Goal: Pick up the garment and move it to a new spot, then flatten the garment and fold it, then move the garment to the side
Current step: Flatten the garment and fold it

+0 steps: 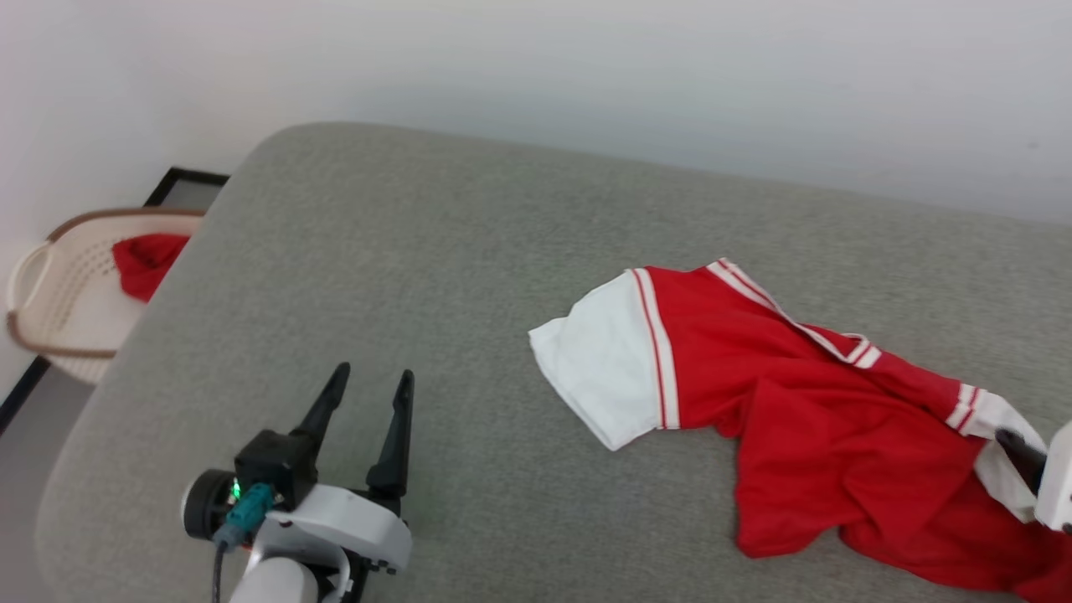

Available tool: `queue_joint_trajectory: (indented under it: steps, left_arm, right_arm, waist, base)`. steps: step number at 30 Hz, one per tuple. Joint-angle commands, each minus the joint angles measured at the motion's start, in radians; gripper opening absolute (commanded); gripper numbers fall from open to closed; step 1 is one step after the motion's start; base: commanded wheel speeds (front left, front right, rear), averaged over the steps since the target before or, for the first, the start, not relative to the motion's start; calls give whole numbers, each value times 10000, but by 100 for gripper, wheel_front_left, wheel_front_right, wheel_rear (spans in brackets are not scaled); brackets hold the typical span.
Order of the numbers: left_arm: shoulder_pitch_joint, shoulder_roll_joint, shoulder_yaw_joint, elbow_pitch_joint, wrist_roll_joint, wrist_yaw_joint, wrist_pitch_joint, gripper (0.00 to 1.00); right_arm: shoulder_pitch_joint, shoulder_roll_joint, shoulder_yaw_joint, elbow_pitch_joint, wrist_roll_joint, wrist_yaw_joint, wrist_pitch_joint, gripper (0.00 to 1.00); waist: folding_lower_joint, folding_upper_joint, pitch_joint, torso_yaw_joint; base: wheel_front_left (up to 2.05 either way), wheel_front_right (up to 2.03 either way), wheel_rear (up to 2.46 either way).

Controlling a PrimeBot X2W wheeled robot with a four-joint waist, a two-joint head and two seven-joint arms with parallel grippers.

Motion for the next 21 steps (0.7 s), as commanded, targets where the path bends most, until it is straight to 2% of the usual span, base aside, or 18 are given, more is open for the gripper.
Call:
queue_joint_trajectory:
  steps: [1,7,12,21]
  left_arm:
    - [-106,68,-8,-1,-6,-26,4,100]
    - [-510,673,-597,342,-468,-28,79,100]
    - [-1249,1388,-1324,470,-1347,-28,856,100]
    - [-2838,2652,-2414,1125,-3466,-26,3691,100]
  right_arm:
    - [26,-26,69,-137,42,-6,-113,100]
    - [665,128,391,-1428,251,-6,-1038,100]
    - [1458,529,472,-2452,337,-6,-1768,100]
    - [2641,1313,765,-4046,147,-6,-2449,100]
  waist:
    - [0,0,-201,-260]
    - [0,0,-613,-906]
    - [0,0,-797,-1536]
    - [0,0,-642,-2725]
  base:
    - [0,0,0]
    - [0,0,0]
    - [0,0,0]
    - [0,0,0]
